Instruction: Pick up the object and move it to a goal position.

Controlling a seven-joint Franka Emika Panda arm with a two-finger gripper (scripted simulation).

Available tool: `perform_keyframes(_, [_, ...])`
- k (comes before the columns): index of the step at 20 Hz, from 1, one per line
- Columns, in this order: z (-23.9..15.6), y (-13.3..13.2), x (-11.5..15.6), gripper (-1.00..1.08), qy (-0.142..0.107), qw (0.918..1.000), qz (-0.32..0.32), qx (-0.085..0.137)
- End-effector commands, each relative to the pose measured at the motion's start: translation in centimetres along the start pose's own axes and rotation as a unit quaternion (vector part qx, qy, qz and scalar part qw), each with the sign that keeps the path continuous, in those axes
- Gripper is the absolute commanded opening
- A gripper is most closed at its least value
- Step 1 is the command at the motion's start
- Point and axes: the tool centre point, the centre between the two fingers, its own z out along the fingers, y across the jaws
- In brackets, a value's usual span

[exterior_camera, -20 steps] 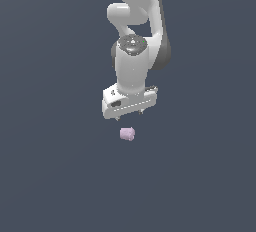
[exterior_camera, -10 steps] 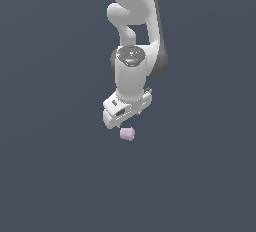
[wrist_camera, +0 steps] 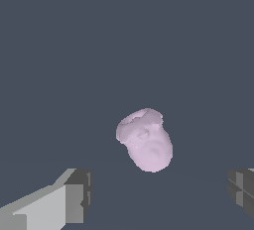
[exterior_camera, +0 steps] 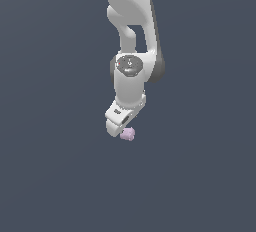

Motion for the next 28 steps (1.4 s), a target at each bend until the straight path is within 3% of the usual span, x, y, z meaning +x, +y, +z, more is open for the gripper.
perform_keyframes(1, [0.6,0.1,0.0,1.00,0.000,0.9994,-0.035,0.001])
perform_keyframes(15, [3.3,0.4,0.0,1.00,0.003,0.9815,-0.191,0.008])
perform_keyframes(22, [3.8,0.5,0.0,1.00,0.004,0.9750,-0.222,0.009])
perform_keyframes(28, [4.0,0.5,0.0,1.00,0.004,0.9748,-0.223,0.009])
